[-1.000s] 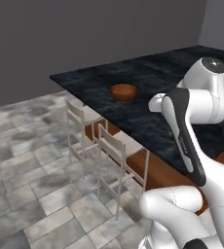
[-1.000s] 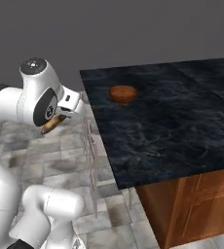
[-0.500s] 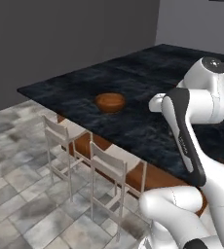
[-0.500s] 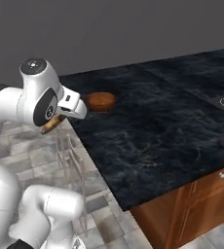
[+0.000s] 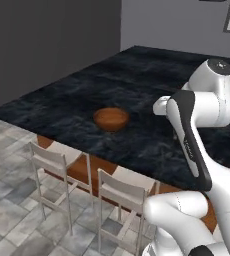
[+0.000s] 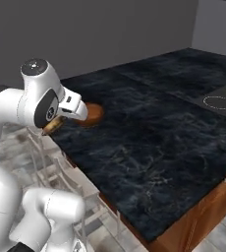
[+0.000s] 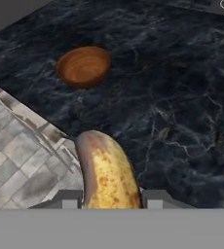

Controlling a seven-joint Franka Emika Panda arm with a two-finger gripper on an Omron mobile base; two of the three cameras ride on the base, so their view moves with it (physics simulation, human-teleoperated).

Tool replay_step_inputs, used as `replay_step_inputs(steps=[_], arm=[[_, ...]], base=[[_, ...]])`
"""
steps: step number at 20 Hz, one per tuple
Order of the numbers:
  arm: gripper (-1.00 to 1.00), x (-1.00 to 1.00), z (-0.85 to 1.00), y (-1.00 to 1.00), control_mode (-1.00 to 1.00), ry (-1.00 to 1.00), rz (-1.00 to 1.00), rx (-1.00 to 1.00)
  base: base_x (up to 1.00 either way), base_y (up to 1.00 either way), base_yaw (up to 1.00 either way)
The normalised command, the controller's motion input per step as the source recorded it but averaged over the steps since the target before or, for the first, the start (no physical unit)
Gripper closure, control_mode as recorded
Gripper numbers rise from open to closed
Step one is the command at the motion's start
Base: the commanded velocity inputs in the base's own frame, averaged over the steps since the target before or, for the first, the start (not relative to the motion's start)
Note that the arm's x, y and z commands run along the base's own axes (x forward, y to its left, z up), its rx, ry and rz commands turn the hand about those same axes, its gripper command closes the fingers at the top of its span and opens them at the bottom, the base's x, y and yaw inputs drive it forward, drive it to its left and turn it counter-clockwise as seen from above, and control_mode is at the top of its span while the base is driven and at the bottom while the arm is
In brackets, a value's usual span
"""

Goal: Retrieve the pear and banana from the fridge and place them into the bowl on the dining table.

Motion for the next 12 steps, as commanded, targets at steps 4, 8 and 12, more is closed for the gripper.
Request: replay_step_inputs(steps=[4, 8, 12], arm=[[1.00, 0.00, 0.00, 0.00, 1.00, 0.00, 0.00, 0.00], [1.00, 0.00, 0.00, 0.00, 1.00, 0.00, 0.00, 0.00], [1.00, 0.00, 0.00, 0.00, 1.00, 0.00, 0.00, 0.00]], base=[[0.53, 0.51, -0.38], [0.49, 0.50, -0.38], [0.45, 0.52, -0.39]])
